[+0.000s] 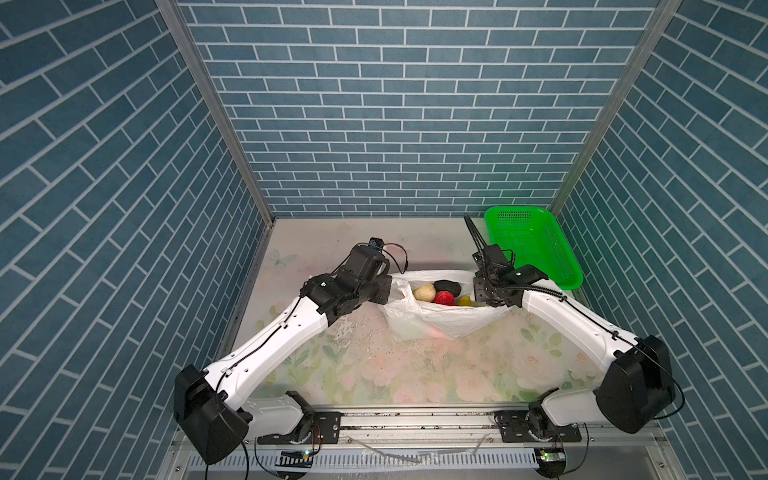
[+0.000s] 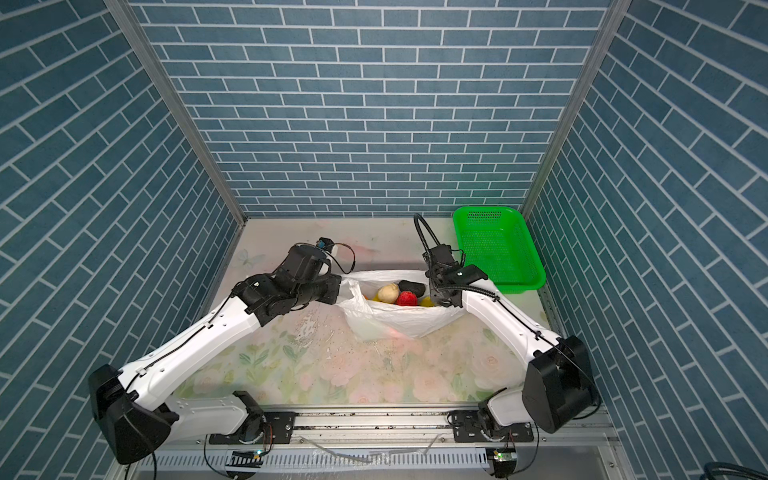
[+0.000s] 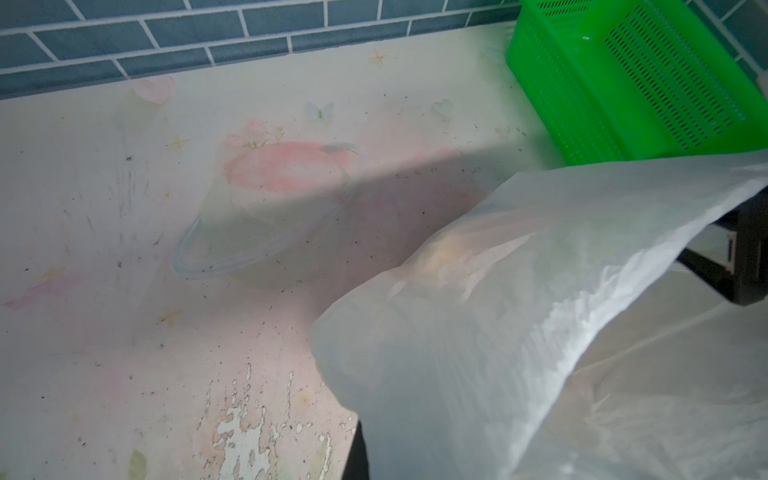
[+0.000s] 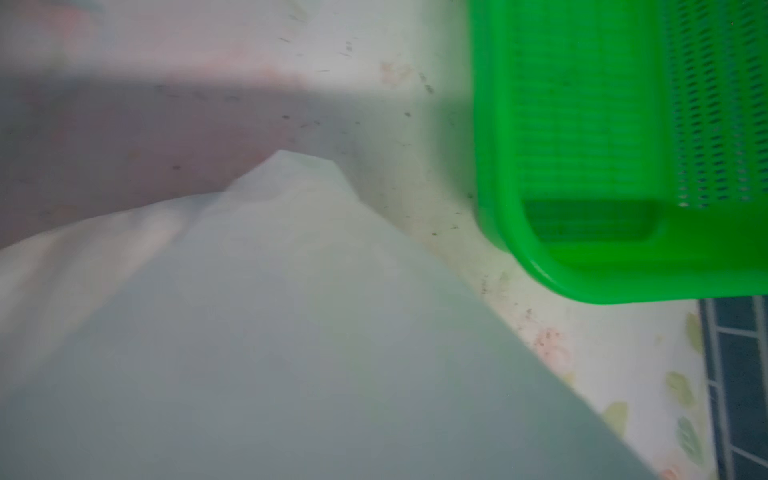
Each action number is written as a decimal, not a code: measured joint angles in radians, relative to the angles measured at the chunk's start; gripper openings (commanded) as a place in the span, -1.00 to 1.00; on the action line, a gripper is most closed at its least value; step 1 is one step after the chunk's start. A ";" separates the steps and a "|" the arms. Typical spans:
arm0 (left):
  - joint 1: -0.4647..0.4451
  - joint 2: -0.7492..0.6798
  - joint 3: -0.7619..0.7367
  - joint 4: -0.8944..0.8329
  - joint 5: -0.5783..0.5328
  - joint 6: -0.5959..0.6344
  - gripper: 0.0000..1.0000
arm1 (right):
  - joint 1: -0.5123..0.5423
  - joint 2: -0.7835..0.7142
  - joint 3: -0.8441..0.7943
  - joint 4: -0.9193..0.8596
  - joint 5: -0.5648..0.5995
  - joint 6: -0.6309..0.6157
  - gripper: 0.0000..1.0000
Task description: Untie the knot of the plastic bag and take out the fruit
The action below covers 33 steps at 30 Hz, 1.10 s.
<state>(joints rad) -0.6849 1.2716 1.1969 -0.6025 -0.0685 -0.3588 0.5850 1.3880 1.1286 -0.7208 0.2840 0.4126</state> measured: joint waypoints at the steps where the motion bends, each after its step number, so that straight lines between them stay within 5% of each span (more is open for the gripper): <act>1: 0.000 0.000 0.003 0.013 0.011 -0.008 -1.00 | 0.026 -0.008 0.000 0.002 -0.035 -0.002 0.20; 11: 0.000 0.003 0.056 0.085 0.080 -0.051 -1.00 | 0.217 -0.019 -0.056 0.180 -0.322 0.000 0.20; 24: 0.031 0.042 0.070 0.085 0.106 -0.108 -0.96 | 0.488 -0.003 -0.332 0.482 -0.351 0.048 0.23; 30: 0.034 0.026 0.063 0.071 0.157 -0.126 0.42 | 0.487 0.008 -0.332 0.550 -0.322 0.069 0.25; 33: 0.045 -0.026 0.049 0.041 0.173 -0.143 0.73 | 0.483 0.009 -0.332 0.570 -0.318 0.081 0.25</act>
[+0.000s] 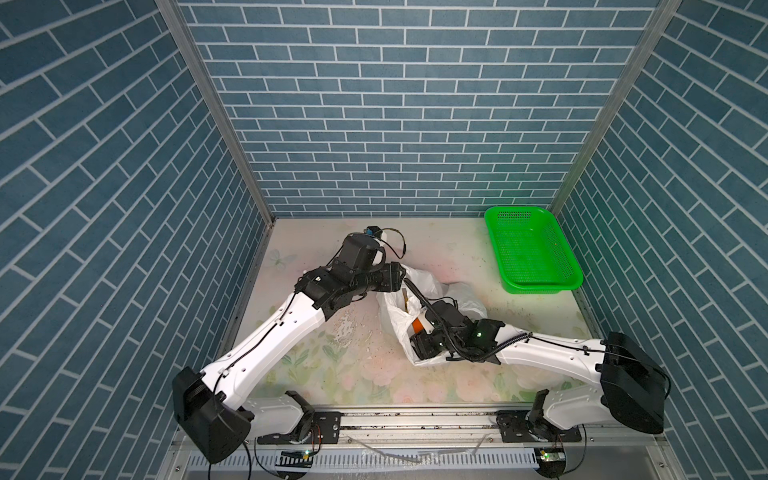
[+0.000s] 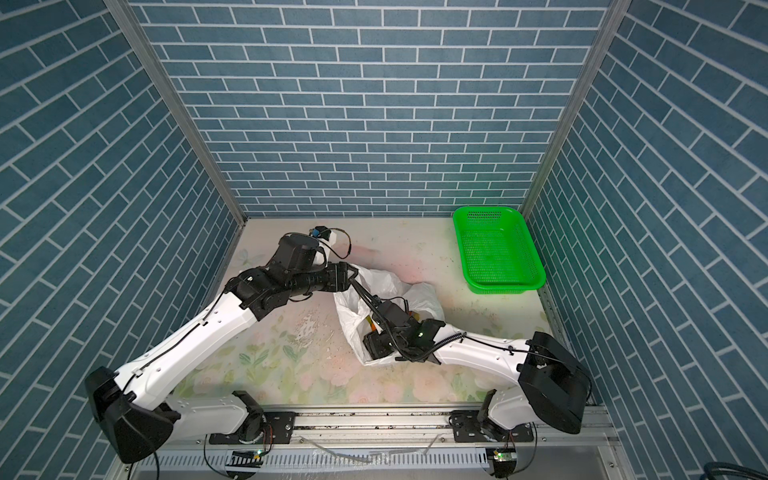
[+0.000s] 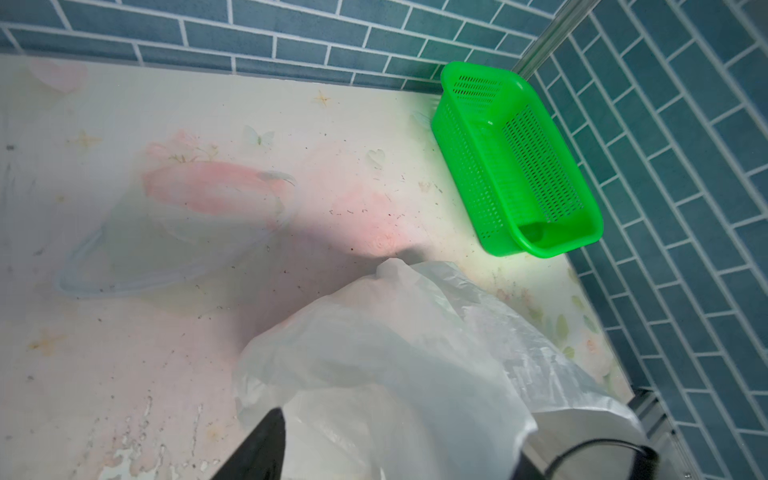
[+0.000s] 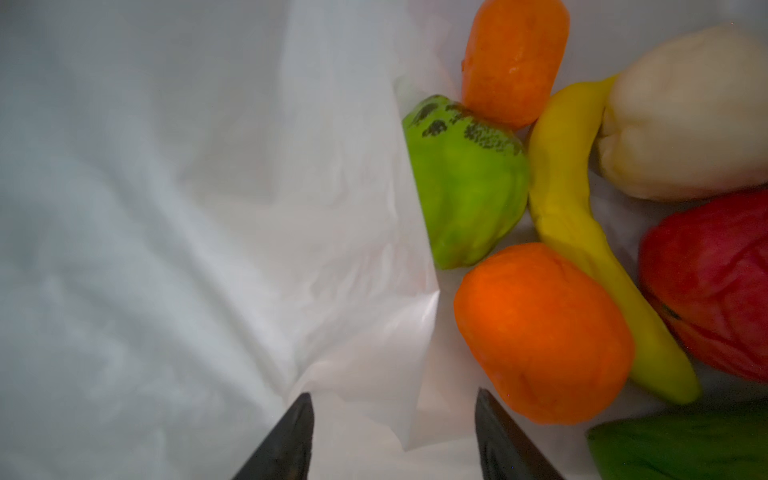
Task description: Untie the knot of the plastic bag and take out the fruit
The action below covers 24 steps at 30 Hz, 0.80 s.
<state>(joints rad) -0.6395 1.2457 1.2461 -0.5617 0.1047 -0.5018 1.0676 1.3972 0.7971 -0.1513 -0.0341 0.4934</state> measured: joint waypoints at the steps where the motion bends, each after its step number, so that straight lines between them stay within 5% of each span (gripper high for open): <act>1: 0.007 -0.023 -0.005 -0.010 0.008 -0.008 0.79 | -0.002 0.000 0.000 0.005 0.000 0.000 0.25; 4: 0.027 -0.093 -0.019 -0.027 0.029 -0.034 0.99 | -0.007 0.000 0.000 0.018 -0.001 0.005 0.25; 15: 0.033 -0.198 -0.130 -0.085 0.168 -0.119 0.99 | -0.034 0.000 -0.003 0.068 -0.008 0.016 0.25; 24: 0.003 -0.133 -0.163 -0.051 0.181 -0.169 0.99 | -0.034 -0.004 -0.013 0.079 -0.008 0.026 0.26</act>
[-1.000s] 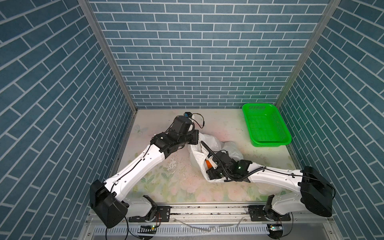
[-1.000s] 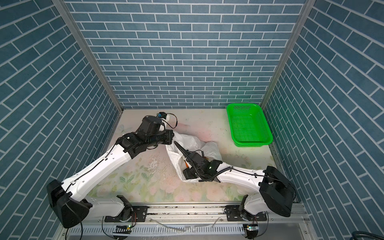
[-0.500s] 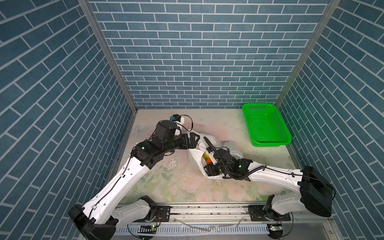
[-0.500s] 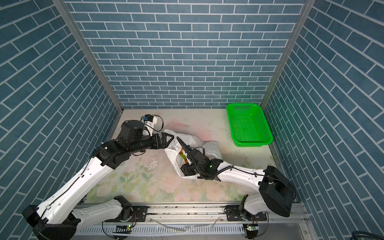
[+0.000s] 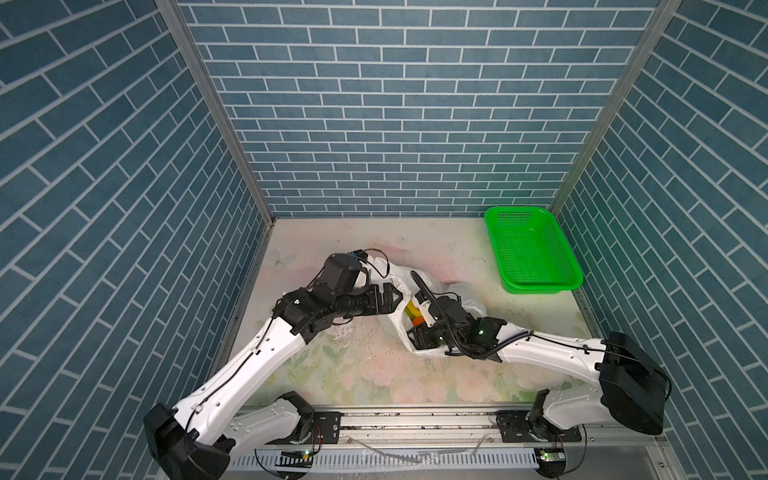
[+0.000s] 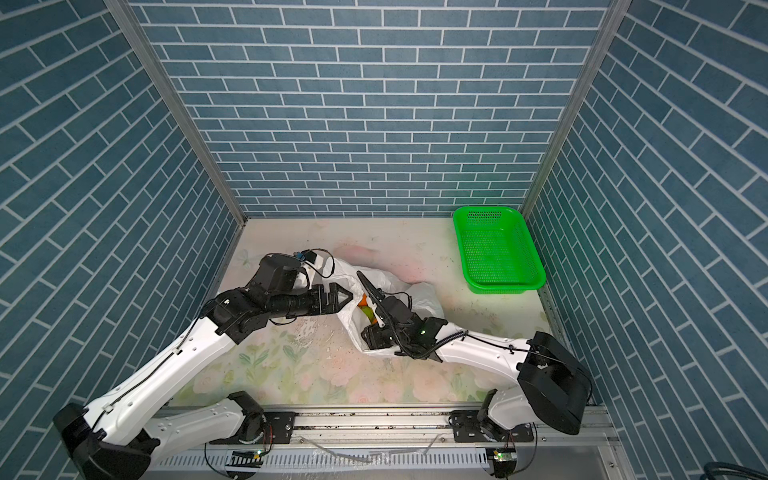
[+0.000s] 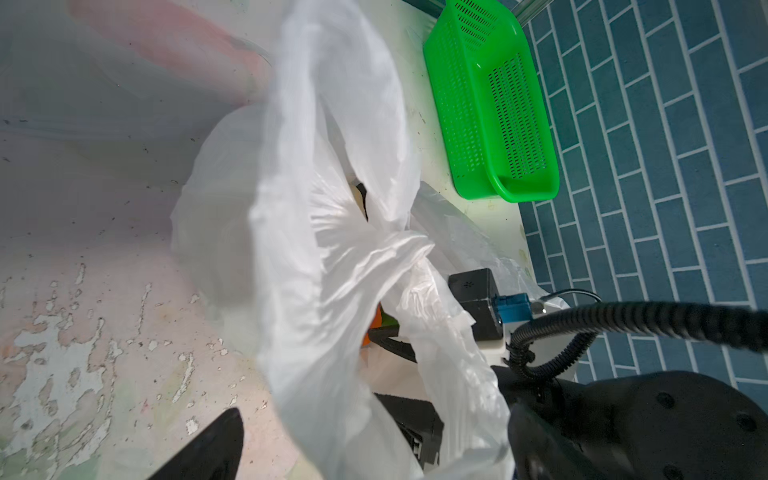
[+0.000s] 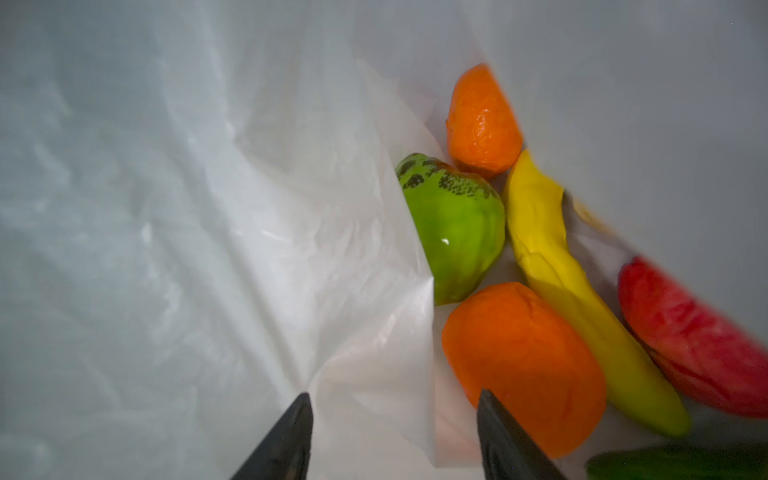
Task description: Untie the knot of the plastic bag and take out the fruit
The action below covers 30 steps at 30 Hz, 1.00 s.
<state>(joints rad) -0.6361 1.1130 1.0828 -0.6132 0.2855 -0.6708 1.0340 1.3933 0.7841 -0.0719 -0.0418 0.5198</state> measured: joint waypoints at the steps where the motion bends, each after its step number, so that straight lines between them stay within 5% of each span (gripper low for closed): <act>1: -0.005 0.015 0.000 0.013 0.001 -0.002 0.99 | 0.000 0.000 0.000 0.000 0.000 0.000 0.26; 6: -0.049 0.109 -0.001 0.081 0.005 -0.008 0.87 | 0.000 -0.002 0.000 0.000 0.004 0.000 0.26; 12: -0.067 0.134 -0.022 0.066 -0.049 -0.005 -0.58 | 0.000 -0.018 -0.002 -0.006 0.018 0.006 0.26; 15: -0.067 0.117 -0.024 0.023 -0.091 0.003 -0.99 | -0.003 -0.036 -0.015 -0.014 0.032 0.018 0.26; 23: -0.105 0.019 -0.061 -0.071 -0.177 0.025 -1.00 | -0.041 -0.042 0.001 -0.100 0.045 0.043 0.30; 30: -0.184 -0.001 -0.088 -0.073 -0.256 0.054 -1.00 | -0.094 0.104 0.233 -0.131 0.024 0.040 0.35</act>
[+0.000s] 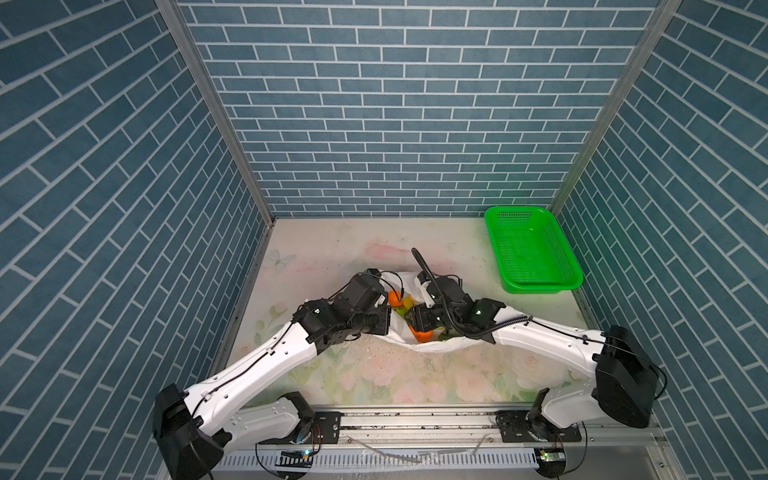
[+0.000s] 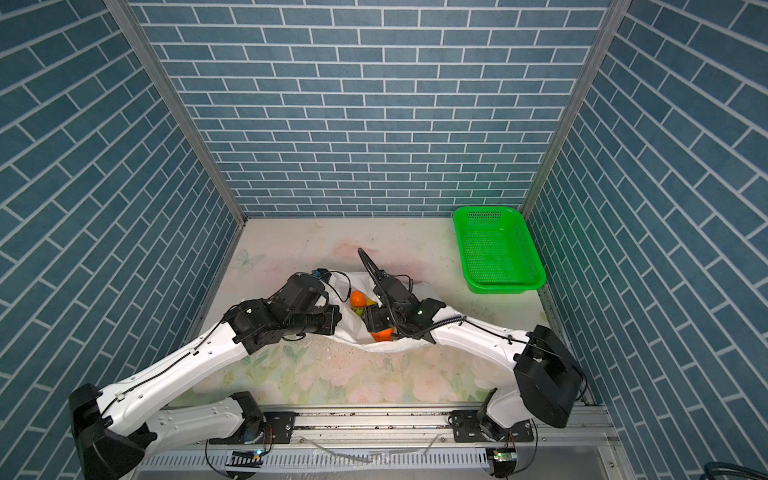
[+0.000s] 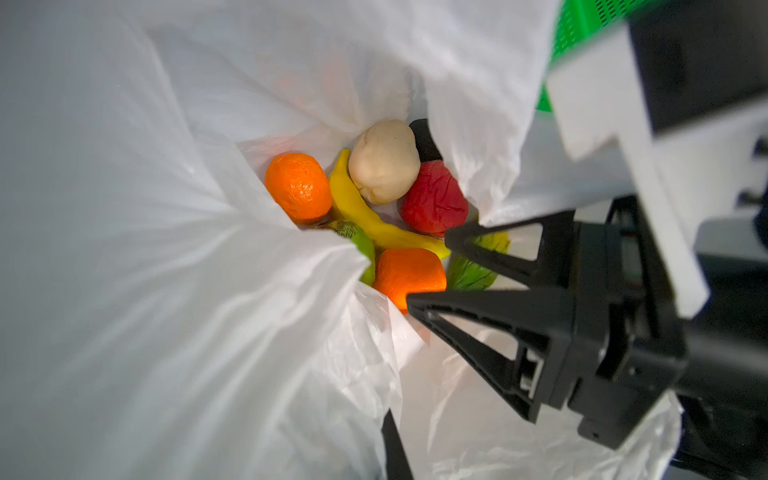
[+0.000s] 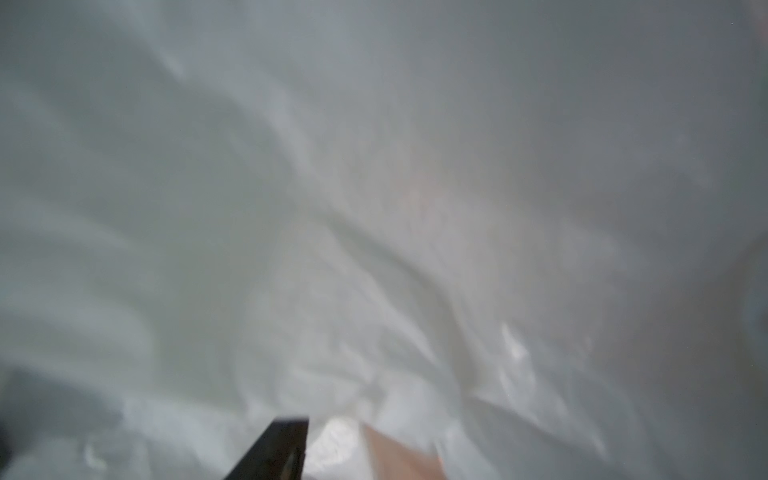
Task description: Untie the knot of the plastic bag and take out the fruit
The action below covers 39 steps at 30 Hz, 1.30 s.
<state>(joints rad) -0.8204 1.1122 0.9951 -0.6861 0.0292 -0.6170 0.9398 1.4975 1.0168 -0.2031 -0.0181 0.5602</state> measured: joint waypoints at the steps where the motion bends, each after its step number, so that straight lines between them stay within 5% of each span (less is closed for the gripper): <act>1: -0.008 0.000 -0.006 0.004 -0.010 0.003 -1.00 | -0.009 0.027 0.029 0.000 0.011 -0.001 0.35; 10: -0.093 -0.055 -0.128 0.042 -0.105 0.006 -1.00 | -0.224 0.260 0.264 -0.015 0.304 -0.122 0.48; 16: -0.110 -0.055 -0.186 0.129 -0.143 0.000 -1.00 | -0.363 0.297 0.330 -0.055 0.329 -0.228 0.48; 28: -0.116 -0.016 -0.166 0.236 -0.177 -0.010 -1.00 | -0.241 0.133 0.279 -0.265 0.144 -0.190 0.46; 39: -0.116 -0.018 -0.150 0.285 -0.148 -0.021 -1.00 | -0.049 -0.091 0.001 -0.349 0.189 -0.058 0.45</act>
<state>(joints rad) -0.9367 1.0939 0.8452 -0.4007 -0.1188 -0.6384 0.8906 1.4067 1.0180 -0.5518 0.1707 0.5022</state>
